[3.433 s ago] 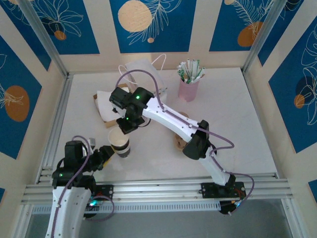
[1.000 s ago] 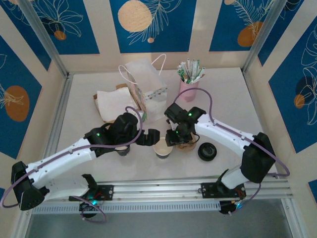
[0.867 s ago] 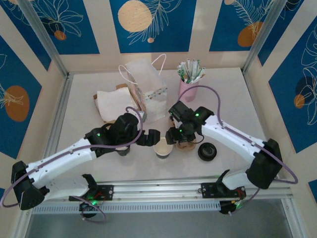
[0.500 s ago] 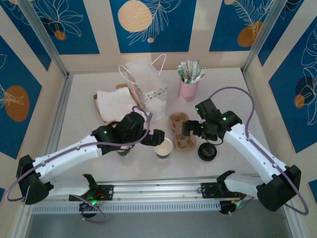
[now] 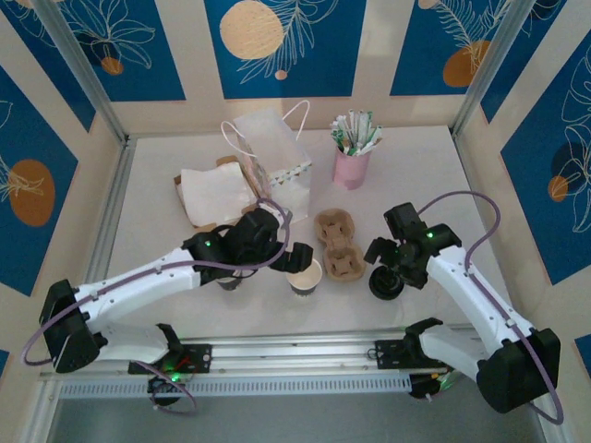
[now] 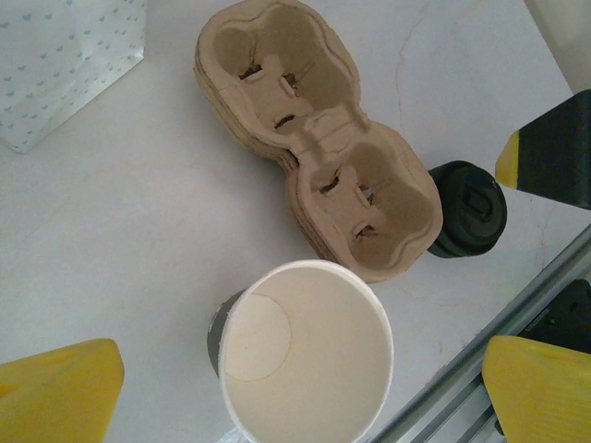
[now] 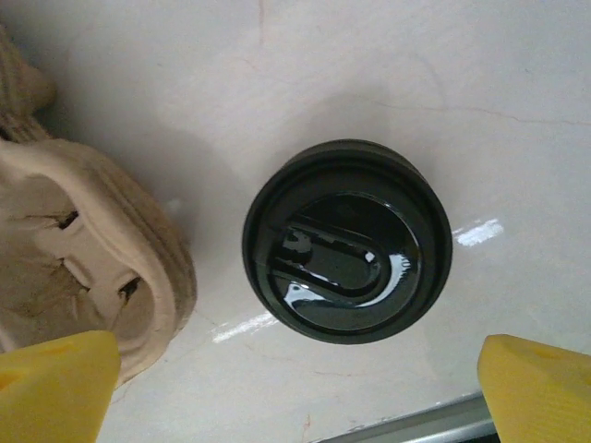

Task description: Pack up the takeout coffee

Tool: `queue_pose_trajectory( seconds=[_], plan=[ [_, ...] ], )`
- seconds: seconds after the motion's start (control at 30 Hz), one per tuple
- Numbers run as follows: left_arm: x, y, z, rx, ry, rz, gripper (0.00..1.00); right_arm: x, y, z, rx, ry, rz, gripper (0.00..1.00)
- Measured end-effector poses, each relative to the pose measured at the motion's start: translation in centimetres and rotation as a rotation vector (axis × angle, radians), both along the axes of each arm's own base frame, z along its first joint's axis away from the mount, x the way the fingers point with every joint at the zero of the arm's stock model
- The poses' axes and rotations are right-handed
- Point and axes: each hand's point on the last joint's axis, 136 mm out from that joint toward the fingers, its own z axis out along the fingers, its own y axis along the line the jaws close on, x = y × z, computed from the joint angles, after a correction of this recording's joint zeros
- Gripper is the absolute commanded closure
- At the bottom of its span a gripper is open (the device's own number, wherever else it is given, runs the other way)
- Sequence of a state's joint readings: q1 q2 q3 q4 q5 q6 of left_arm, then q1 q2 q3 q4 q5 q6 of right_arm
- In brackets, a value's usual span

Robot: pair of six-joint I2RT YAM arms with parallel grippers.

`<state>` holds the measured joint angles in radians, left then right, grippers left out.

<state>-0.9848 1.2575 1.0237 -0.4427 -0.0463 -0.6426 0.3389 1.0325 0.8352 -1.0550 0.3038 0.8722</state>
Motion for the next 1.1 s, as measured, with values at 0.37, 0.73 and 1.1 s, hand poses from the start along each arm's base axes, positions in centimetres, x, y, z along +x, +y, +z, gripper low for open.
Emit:
queue_pose_trajectory(
  seconds=[0.37,0.73,1.1],
  plan=[
    [-0.9,-1.3,-1.3,0.034,0.010,-0.060,0.00,-0.8,-0.4,-2.8,-0.034,0.092,-0.032,0.06],
    [-0.9,-1.3,-1.3,0.033,0.010,-0.060,0.00,-0.4,-0.2,-4.6,-0.038,0.113,-0.028,0.11],
    [-0.9,-1.3,-1.2,0.031,0.008,-0.060,0.00,-0.4,-0.7,-5.5,-0.039,0.130,-0.053,0.15]
  ],
)
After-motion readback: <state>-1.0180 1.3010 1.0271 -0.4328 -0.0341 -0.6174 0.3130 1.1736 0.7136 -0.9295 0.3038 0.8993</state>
